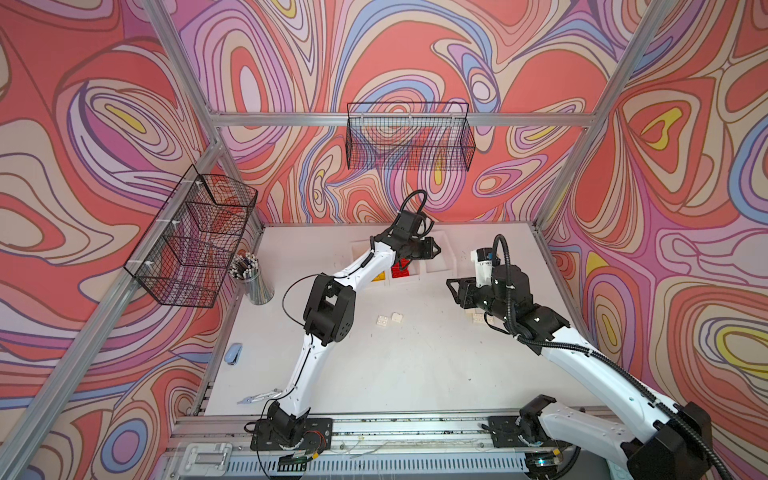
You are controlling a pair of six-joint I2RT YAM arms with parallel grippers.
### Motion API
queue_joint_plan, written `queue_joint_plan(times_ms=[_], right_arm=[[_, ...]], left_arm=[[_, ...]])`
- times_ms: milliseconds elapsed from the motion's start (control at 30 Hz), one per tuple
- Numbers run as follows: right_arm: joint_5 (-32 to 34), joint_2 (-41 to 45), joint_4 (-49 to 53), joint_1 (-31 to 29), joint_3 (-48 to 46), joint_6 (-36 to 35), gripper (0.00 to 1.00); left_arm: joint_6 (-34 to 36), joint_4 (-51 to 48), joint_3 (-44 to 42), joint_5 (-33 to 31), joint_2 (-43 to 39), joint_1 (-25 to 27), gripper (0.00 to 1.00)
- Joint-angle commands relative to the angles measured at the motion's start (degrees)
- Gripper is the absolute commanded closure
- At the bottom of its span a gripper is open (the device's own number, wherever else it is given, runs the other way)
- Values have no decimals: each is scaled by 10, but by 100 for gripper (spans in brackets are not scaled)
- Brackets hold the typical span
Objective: Sort the legos into containers by color
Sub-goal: 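Carry the white brick with the left gripper into the empty compartment and release, then withdraw the left arm while the right gripper grasps a white 1x2 brick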
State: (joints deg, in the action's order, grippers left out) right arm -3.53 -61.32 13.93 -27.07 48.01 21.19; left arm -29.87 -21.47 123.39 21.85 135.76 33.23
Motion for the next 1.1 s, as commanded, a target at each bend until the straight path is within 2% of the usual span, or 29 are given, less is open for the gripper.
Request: queue_joint_plan(times_ms=[0,100,200,300,433,567,700,833,1067], right_arm=[[-4,-2,11,1,8,-8,47],[-5,-6,14,0,9,-8,47],[-3,-6,18,0,9,-8,47],[0,-3,20,0,7,-9,47],[3,3,24,0,4,-3,47],[9,2,39,0,7,6,46],[28,-20,79,1,22,14,46],[87,-73,137,0,47,10,45],[194,-143,108,6,31,17,44]], left_arm=[[-24,18,29,20,25,-10,69],[-22,21,47,30,38,-12,58],[-21,22,53,28,43,-12,39],[-19,10,65,28,49,-15,31],[-17,6,59,23,37,-19,28],[-3,12,25,11,-12,-22,27],[22,16,-47,-6,-100,-29,27],[56,-12,-118,-22,-207,-39,27],[126,-127,-209,-79,-390,-44,27]])
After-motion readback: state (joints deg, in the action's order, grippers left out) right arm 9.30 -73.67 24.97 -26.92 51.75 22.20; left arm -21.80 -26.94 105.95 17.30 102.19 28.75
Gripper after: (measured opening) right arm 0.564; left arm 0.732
